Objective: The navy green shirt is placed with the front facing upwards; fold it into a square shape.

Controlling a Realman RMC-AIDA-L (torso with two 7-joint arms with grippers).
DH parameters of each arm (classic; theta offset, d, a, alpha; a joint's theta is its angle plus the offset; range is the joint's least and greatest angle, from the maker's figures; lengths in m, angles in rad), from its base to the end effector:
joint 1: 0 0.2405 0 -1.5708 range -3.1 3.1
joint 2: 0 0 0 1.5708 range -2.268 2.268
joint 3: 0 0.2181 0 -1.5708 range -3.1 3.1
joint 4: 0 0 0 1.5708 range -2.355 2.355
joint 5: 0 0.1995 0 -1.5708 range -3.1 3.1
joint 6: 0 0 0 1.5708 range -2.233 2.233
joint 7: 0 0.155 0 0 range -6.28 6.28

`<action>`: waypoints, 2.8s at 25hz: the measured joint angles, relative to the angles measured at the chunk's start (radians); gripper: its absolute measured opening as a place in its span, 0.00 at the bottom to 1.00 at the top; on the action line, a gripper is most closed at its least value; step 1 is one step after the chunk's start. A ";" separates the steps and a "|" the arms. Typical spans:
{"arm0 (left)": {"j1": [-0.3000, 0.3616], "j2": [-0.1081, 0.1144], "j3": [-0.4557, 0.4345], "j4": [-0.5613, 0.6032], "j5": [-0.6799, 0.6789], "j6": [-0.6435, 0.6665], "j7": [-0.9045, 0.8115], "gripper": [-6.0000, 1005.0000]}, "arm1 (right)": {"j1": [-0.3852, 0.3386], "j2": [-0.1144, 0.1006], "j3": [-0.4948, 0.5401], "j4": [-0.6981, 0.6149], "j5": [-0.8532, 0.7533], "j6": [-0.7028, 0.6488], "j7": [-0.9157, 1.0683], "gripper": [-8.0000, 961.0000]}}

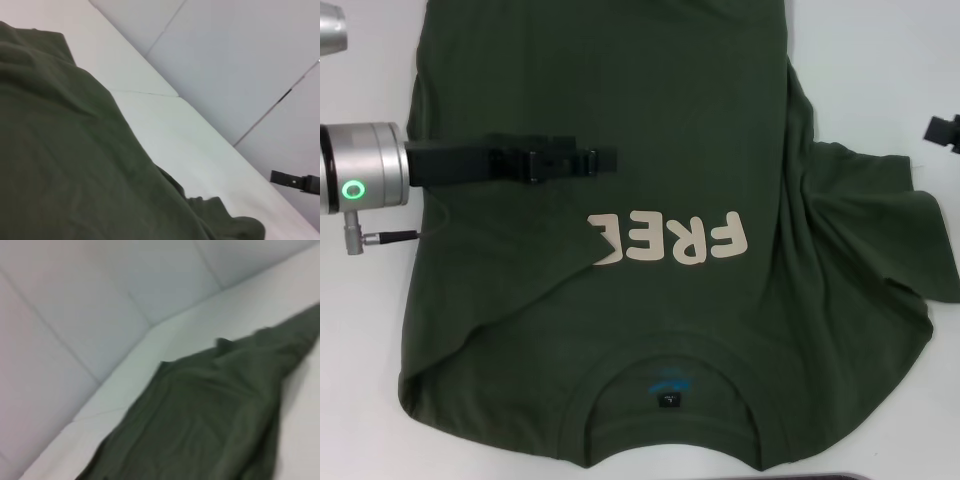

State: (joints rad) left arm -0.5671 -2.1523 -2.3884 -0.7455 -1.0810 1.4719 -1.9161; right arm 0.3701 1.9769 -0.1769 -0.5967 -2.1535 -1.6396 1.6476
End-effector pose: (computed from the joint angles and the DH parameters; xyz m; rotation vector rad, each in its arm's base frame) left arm -0.2005 0.3203 -0.0145 -2.6328 -1.2523 -0.6856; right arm 0.3179 0.2664 0.0852 -2.1597 1.2762 0.8774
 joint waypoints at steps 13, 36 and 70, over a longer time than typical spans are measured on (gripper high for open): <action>0.007 0.023 0.000 -0.005 0.000 -0.022 0.022 0.89 | 0.000 -0.038 -0.039 -0.050 -0.099 0.017 0.337 0.95; 0.004 0.026 0.000 -0.008 -0.002 -0.055 0.043 0.89 | 0.010 -0.016 -0.061 0.029 -0.187 0.143 0.387 0.95; 0.007 0.021 0.000 -0.008 -0.002 -0.065 0.036 0.88 | -0.013 -0.002 -0.058 0.032 -0.122 0.169 0.318 0.10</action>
State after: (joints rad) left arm -0.5597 -2.1309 -2.3884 -0.7531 -1.0830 1.4067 -1.8804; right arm 0.3568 1.9747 -0.2347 -0.5652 -2.2756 -1.4708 1.9658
